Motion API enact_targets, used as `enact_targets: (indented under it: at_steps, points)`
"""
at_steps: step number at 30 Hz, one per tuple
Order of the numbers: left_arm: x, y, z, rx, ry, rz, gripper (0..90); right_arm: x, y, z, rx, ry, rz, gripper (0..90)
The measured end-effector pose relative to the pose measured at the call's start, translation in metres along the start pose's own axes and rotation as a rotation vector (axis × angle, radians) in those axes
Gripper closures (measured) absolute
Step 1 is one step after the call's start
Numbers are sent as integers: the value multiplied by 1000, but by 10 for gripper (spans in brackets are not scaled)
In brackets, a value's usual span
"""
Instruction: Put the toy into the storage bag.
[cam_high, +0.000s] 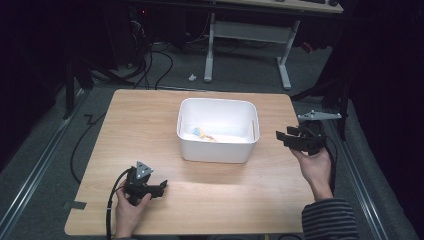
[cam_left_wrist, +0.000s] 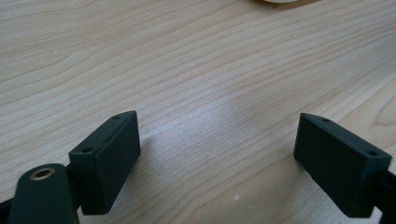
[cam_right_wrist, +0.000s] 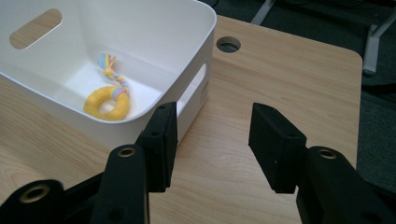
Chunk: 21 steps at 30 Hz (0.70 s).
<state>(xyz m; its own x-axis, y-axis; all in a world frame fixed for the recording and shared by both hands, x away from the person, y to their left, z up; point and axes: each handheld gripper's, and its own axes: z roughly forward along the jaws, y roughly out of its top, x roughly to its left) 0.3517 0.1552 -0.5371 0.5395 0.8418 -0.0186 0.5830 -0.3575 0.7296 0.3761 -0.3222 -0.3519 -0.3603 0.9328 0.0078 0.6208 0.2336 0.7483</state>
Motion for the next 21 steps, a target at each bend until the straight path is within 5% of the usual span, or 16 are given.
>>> enact_targets:
  at_steps: [16, 21]
  points:
    - [0, 0, 0, 0, 0, 0, 148, -3, -26, -19, -8, -43, -16, 515]
    - [0, 0, 0, 0, 0, 0, 148, -3, -38, -24, -17, -24, -2, 501]
